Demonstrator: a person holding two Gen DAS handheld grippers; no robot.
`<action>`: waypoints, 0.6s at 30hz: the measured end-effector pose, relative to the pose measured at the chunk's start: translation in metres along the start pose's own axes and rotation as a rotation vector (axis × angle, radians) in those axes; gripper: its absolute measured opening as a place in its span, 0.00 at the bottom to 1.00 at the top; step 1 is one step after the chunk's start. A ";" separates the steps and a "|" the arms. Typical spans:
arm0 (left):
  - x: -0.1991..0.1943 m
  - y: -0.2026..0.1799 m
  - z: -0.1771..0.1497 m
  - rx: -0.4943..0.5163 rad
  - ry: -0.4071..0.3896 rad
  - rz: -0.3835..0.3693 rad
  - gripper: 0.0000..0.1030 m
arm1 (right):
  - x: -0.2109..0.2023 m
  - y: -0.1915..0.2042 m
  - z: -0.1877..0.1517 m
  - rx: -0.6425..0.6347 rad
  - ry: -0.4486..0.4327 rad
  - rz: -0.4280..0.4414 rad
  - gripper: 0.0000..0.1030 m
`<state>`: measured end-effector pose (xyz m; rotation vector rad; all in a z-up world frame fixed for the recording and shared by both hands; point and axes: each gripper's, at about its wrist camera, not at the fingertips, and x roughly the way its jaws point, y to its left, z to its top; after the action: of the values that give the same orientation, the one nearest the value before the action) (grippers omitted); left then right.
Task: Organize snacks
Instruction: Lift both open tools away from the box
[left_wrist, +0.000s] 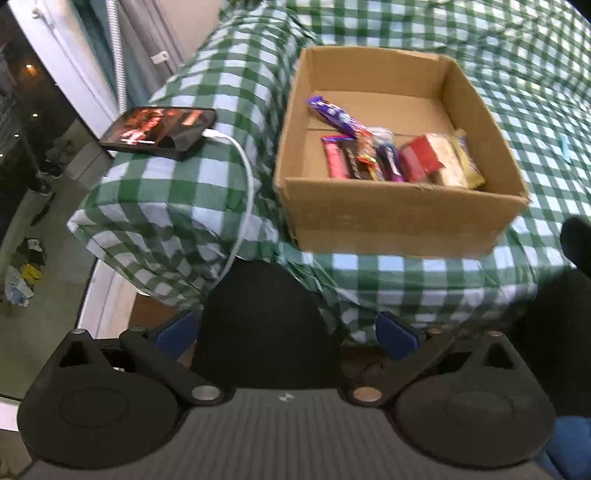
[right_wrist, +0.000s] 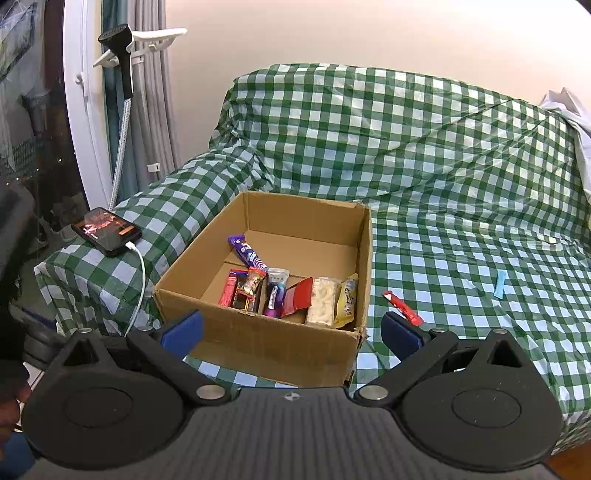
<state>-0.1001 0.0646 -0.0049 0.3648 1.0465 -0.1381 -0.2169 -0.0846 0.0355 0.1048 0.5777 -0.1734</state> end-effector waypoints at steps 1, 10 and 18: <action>-0.001 -0.001 -0.002 0.003 -0.002 -0.008 1.00 | -0.002 -0.001 -0.001 0.002 -0.003 -0.001 0.99; -0.014 -0.010 -0.005 0.026 -0.031 0.019 1.00 | -0.012 -0.008 -0.006 0.030 -0.021 -0.008 0.99; -0.023 -0.016 -0.007 0.042 -0.046 0.038 1.00 | -0.019 -0.012 -0.008 0.042 -0.039 0.000 0.99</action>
<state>-0.1222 0.0506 0.0085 0.4179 0.9922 -0.1337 -0.2391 -0.0921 0.0385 0.1416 0.5353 -0.1870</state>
